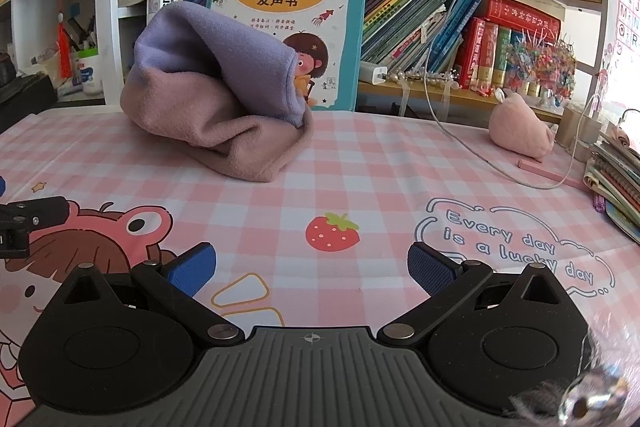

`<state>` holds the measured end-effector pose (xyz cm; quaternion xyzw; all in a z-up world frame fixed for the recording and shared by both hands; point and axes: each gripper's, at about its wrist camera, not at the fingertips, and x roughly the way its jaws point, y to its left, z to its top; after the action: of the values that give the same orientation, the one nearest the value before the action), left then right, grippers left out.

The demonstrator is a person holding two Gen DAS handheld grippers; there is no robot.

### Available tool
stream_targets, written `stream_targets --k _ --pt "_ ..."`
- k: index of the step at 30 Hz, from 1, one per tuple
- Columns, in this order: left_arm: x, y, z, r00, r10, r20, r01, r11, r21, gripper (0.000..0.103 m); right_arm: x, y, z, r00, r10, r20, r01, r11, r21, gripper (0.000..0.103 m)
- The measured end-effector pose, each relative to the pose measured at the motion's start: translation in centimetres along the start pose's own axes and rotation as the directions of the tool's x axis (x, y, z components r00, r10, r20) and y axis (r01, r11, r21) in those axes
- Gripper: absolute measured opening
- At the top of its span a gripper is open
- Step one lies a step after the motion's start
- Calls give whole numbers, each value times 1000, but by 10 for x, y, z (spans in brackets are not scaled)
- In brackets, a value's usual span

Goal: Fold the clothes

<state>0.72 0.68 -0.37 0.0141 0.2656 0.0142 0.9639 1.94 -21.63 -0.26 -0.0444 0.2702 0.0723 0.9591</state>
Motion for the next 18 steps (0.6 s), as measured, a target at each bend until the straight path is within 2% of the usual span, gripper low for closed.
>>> stream_targets --k 18 --pt "1 -4 -1 1000 10 4 -10 1000 21 103 -1 0 1 1000 -5 -4 5 1000 -5 103"
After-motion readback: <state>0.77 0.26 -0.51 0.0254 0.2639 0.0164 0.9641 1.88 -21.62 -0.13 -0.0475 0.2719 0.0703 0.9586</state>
